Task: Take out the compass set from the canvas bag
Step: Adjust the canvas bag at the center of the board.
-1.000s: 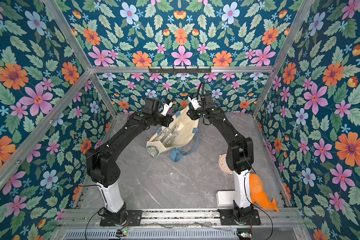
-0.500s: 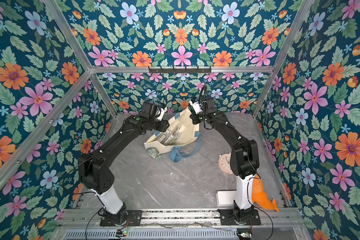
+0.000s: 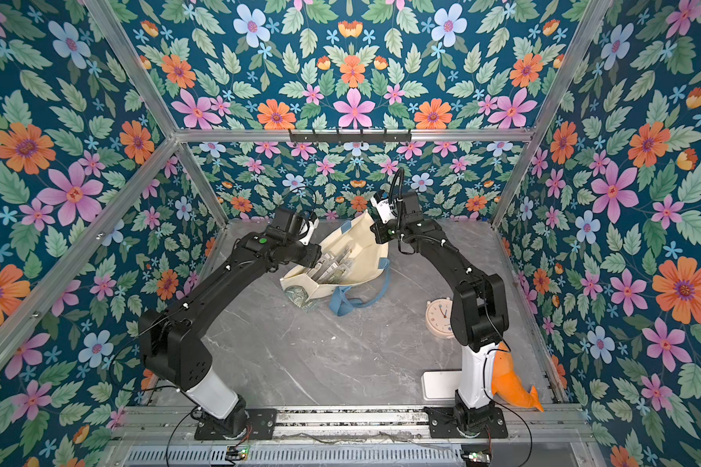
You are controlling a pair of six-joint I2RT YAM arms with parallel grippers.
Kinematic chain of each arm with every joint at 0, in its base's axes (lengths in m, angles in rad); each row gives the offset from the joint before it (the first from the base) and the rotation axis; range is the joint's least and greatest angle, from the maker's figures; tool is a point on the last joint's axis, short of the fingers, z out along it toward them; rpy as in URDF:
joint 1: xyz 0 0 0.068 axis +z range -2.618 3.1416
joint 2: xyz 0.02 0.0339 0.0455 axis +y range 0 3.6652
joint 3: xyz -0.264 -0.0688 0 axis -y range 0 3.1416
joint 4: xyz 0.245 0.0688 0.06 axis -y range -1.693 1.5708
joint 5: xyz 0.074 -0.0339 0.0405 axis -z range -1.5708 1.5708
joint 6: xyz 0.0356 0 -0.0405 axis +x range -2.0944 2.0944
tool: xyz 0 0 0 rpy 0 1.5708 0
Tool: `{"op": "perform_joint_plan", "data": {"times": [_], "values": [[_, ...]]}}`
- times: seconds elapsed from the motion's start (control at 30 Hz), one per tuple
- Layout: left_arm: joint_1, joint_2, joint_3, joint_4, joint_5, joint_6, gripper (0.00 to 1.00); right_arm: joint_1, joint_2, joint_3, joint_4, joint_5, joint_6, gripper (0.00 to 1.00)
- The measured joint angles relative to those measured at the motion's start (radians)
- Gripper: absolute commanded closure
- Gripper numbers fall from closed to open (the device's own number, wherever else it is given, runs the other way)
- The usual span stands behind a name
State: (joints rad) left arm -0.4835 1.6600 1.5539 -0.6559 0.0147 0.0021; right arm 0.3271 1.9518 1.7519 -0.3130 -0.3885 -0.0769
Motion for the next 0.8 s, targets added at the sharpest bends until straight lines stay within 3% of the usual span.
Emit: {"op": "perform_joint_plan", "data": {"times": [0.07,0.13,0.57,0.67,0.73,0.8], "values": [[-0.001,0.005,0.013,-0.008,-0.011,0.002,0.84,0.0,-0.002,-0.005,0.004,0.0,0.006,0.98],[-0.002,0.018,0.04,-0.014,-0.023,0.008,1.0,0.0,-0.004,-0.008,0.004,-0.003,0.007,0.99],[-0.001,0.135,0.343,-0.055,-0.154,0.056,1.0,0.002,-0.01,-0.03,0.082,-0.016,0.1,0.98],[-0.005,0.114,0.306,-0.009,-0.156,0.083,1.0,0.003,-0.014,-0.055,0.119,0.001,0.124,0.79],[-0.012,0.085,0.231,0.039,-0.149,0.101,1.0,0.003,-0.018,-0.084,0.134,0.009,0.127,0.53],[-0.021,0.051,0.137,0.095,-0.139,0.11,1.0,0.004,-0.033,-0.124,0.139,0.034,0.147,0.44]]}}
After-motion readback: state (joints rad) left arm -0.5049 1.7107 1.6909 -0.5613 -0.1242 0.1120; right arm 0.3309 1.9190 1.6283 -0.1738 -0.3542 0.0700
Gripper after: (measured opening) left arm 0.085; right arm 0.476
